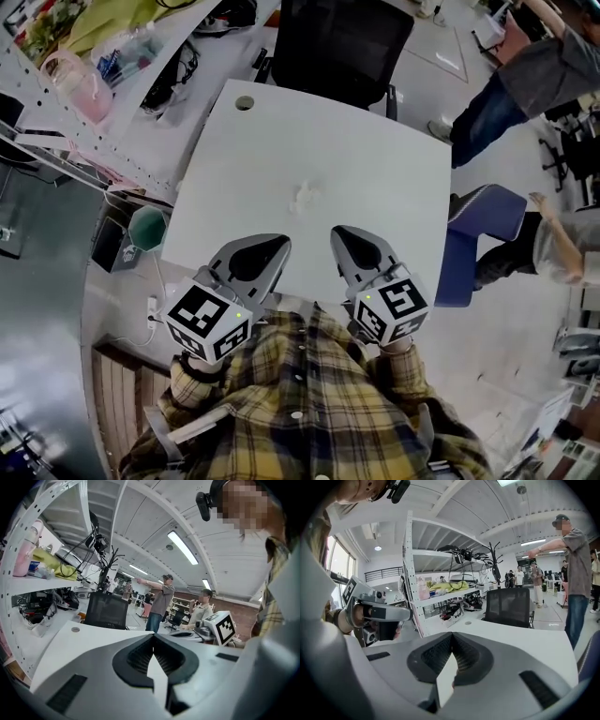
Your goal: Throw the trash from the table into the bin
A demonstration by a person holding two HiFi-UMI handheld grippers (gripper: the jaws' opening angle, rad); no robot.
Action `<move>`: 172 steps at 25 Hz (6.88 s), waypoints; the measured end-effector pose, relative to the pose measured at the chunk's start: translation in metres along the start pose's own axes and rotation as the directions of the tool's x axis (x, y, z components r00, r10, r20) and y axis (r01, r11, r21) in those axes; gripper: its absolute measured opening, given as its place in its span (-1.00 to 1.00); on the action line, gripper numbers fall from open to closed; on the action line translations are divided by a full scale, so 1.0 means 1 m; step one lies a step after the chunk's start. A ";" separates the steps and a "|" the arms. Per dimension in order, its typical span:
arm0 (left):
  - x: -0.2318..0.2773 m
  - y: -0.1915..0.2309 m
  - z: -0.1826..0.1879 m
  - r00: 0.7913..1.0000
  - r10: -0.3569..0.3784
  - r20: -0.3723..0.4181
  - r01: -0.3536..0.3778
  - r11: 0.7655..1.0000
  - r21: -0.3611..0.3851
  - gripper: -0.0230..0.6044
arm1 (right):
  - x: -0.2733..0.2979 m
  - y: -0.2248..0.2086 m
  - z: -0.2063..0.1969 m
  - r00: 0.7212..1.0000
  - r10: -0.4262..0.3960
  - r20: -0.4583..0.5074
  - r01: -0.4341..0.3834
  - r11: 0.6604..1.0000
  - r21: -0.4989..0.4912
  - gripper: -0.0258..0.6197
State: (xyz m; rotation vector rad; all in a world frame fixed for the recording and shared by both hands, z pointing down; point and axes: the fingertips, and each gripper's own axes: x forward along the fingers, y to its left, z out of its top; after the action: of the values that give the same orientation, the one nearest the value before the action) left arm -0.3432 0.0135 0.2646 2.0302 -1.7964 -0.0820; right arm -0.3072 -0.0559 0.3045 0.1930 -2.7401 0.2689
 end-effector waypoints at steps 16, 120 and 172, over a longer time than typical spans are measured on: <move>-0.006 0.035 -0.017 0.997 -0.023 -0.075 0.019 0.998 -0.055 -0.90 | 0.066 -0.017 -0.039 0.994 0.000 -0.112 0.006 0.999 0.053 -0.92; 0.137 -0.471 -0.255 0.705 -0.563 -0.432 0.635 0.772 0.030 -0.90 | -0.482 -0.102 -0.373 0.753 -0.607 -0.253 0.648 0.619 0.443 -0.83; 0.256 -0.344 -0.712 0.466 -0.473 -0.748 0.608 0.785 -0.118 -0.90 | -0.295 -0.196 -0.913 0.712 -0.351 -0.608 0.699 0.265 0.665 -0.31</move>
State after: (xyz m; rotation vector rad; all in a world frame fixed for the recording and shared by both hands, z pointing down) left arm 0.2463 -0.0127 0.8494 2.1949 -0.6011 0.6632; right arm 0.3226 -0.0238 1.0541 1.2181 -1.7208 1.3516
